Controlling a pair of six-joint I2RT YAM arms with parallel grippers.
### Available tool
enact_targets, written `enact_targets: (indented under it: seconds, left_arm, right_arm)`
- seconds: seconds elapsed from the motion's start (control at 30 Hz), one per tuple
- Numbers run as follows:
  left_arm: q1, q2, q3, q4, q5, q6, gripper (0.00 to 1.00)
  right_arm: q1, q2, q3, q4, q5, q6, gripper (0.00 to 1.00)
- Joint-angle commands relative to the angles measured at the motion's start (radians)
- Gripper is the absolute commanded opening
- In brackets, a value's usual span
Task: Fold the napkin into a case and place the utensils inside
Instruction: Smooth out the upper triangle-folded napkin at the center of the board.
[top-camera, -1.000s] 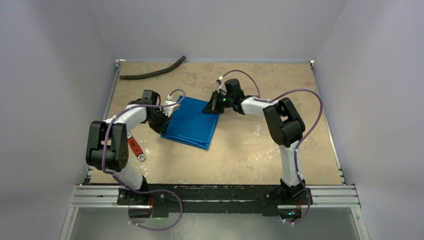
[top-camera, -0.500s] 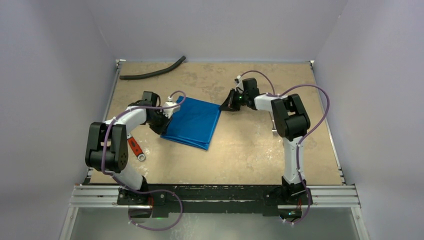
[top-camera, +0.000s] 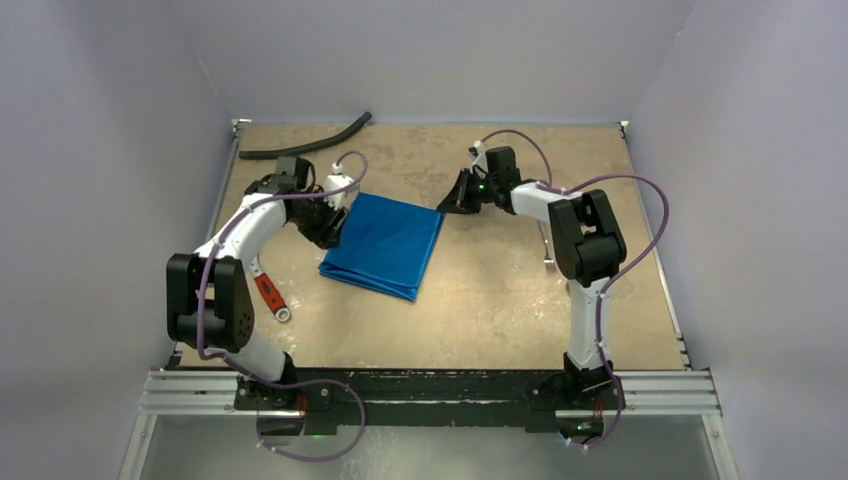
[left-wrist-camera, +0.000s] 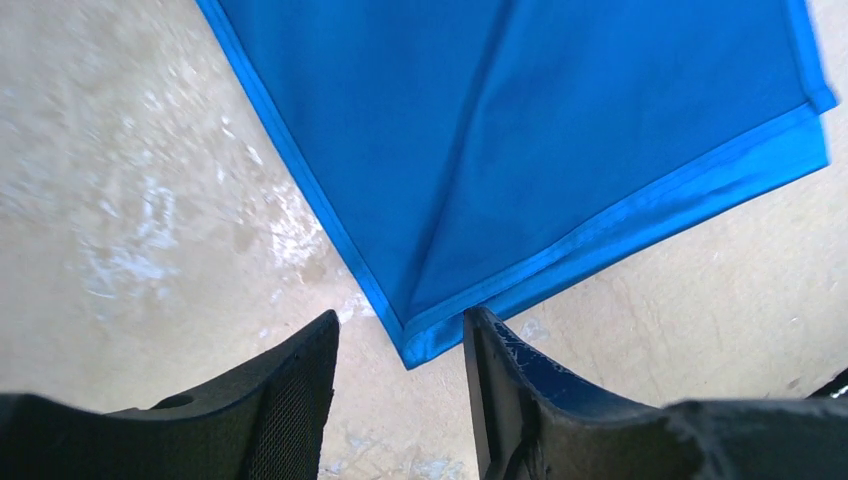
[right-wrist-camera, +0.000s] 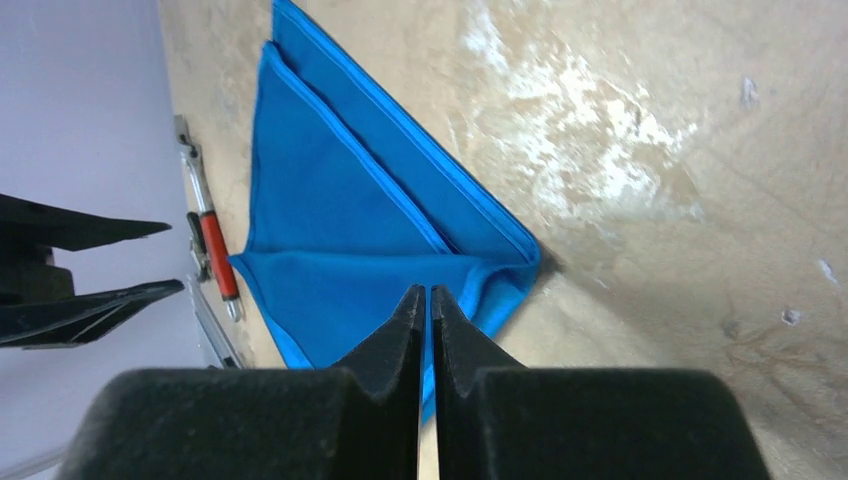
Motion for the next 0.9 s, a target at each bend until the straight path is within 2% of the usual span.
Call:
enact_targets:
  seconds: [0.0, 0.17, 0.5, 0.87]
  left_arm:
    - [0.008, -0.045, 0.074, -0.066, 0.074, -0.007, 0.49]
    - [0.008, -0.007, 0.035, -0.002, 0.03, 0.003, 0.48]
    - [0.011, 0.009, -0.128, 0.137, -0.092, 0.058, 0.34]
    - [0.011, -0.017, -0.222, 0.179, -0.086, 0.074, 0.25]
  right_arm:
    - [0.008, -0.047, 0.045, 0.032, -0.017, 0.023, 0.08]
    - [0.027, -0.001, 0.043, 0.052, -0.021, 0.041, 0.07]
    - [0.012, 0.065, 0.037, -0.004, -0.007, 0.011, 0.04]
    - [-0.007, 0.074, 0.055, -0.055, 0.026, -0.024, 0.02]
